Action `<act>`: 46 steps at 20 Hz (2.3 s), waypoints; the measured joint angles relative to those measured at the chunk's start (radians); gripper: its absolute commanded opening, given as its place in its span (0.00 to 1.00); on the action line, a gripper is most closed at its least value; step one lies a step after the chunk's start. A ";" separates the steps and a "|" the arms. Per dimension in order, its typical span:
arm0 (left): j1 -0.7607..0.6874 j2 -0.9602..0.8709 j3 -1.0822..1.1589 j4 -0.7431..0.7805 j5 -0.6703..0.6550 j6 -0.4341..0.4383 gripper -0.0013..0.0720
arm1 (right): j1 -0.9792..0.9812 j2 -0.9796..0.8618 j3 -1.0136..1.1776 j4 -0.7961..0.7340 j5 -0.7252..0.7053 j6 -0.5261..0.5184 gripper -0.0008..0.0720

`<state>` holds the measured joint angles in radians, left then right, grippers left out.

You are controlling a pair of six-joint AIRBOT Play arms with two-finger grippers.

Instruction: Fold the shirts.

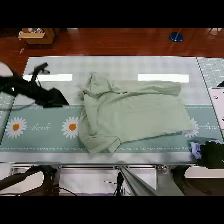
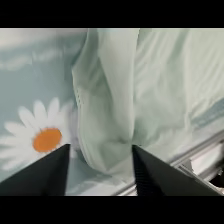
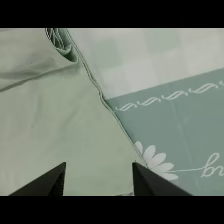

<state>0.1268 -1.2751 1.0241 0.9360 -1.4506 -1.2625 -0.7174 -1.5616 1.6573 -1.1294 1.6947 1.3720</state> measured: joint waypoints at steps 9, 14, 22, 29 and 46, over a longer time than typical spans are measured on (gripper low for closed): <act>0.013 0.232 -0.536 -0.092 0.117 0.041 0.77 | -0.086 0.119 -0.346 0.044 -0.096 -0.086 0.67; -0.037 0.222 -0.599 -0.085 0.182 0.039 0.77 | -0.090 0.128 -0.372 0.046 -0.112 -0.096 0.67; -0.239 0.061 -0.613 -0.285 0.418 0.043 0.10 | -0.090 0.136 -0.377 0.050 -0.109 -0.098 0.68; -0.279 0.020 -0.612 -0.351 0.456 0.064 0.07 | -0.115 0.143 -0.478 -0.012 -0.101 -0.120 0.84; -0.283 0.018 -0.613 -0.356 0.436 0.085 0.07 | -0.169 0.144 -0.786 0.018 -0.334 -0.189 0.80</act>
<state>-0.1558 -1.2575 0.4114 0.5797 -1.0149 -1.1770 -0.8860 -1.4178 0.8711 -1.1110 1.3609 1.1828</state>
